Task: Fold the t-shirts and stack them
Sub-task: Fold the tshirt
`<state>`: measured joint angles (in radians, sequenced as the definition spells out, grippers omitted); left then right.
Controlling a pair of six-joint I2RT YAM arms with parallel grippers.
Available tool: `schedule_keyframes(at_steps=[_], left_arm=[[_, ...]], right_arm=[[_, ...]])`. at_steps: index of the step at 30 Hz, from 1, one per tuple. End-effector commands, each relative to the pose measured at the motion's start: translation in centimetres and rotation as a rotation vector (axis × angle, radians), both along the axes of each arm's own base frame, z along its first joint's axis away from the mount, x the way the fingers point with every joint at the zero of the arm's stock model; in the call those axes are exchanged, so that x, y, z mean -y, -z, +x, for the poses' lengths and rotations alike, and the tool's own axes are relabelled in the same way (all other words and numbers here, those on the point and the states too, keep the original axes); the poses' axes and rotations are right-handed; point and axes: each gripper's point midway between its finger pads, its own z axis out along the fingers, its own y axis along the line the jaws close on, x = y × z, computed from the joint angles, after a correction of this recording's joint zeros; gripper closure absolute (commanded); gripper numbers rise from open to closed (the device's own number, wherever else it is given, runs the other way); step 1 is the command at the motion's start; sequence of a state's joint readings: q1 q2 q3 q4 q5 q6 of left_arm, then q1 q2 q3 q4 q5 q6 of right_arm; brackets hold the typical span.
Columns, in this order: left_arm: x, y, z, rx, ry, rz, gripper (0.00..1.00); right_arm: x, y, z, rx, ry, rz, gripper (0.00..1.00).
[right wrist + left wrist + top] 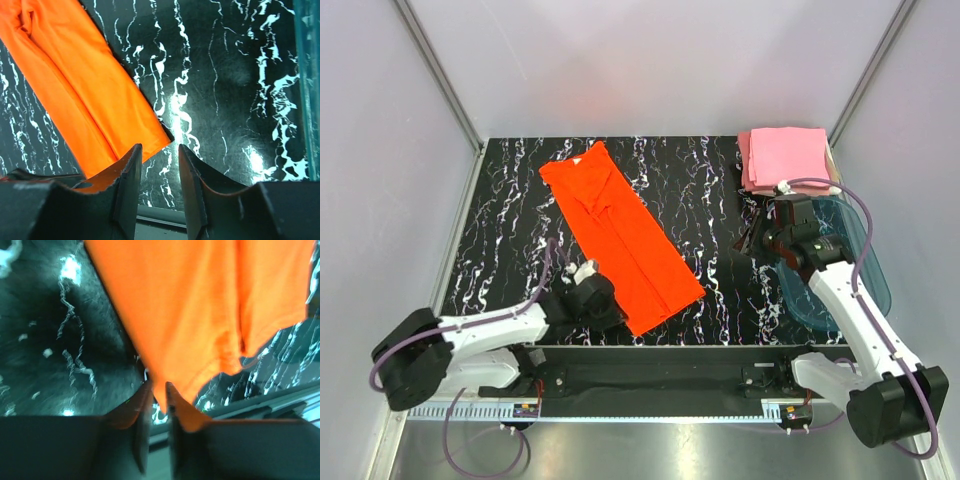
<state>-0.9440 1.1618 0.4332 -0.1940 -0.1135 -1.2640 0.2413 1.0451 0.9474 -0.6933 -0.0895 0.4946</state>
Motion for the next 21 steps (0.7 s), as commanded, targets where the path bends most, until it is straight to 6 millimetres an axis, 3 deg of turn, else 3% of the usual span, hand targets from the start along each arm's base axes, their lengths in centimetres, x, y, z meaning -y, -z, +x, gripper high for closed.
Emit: schedule_keyframes(at_steps=[1,2,3,6,8,12,13,14,19,20,21], left_arm=[[-0.8,-4.7,2.0,0.128,-0.010,0.054,0.72],[-2.1,-5.2,2.5,0.164,-0.001,0.135,0.66],[-1.5,-7.8,3.8,0.213,-0.002,0.126,0.63],[-2.4,-10.9,6.5,0.281,0.001,0.198,0.59],[-3.7,-11.9,8.7,0.306,-0.020,0.229,0.56],[-6.7,-14.0,15.3,0.347,-0.109,0.225,0.58],[-8.5,-14.9,17.7,0.391,-0.156,0.231,0.58],[-8.9,-16.0,19.3,0.426,-0.170,0.222,0.60],[-14.6,-15.4,27.4,0.450,-0.302,0.393,0.64],[-14.9,-16.3,28.8,0.464,-0.317,0.385,0.64],[-15.1,-14.3,30.1,0.419,-0.304,0.397,0.66]], right_arm=[[-0.8,-1.6,1.1,0.058,-0.026,0.038,0.57],[-0.9,-1.7,1.2,0.059,-0.029,0.035,0.57],[-0.8,-2.1,1.4,0.070,-0.029,0.033,0.57],[-1.2,-1.5,1.9,0.054,-0.059,0.025,0.55],[-2.0,-0.5,2.0,0.021,-0.107,0.039,0.53],[-3.2,1.8,1.7,-0.037,-0.162,0.078,0.53],[-3.5,2.4,1.6,-0.060,-0.171,0.090,0.53],[-3.6,2.8,1.6,-0.067,-0.175,0.093,0.53],[-3.7,3.3,2.1,-0.079,-0.169,0.092,0.54],[-3.7,3.4,2.2,-0.084,-0.167,0.091,0.54],[-3.7,3.3,2.5,-0.080,-0.165,0.094,0.54]])
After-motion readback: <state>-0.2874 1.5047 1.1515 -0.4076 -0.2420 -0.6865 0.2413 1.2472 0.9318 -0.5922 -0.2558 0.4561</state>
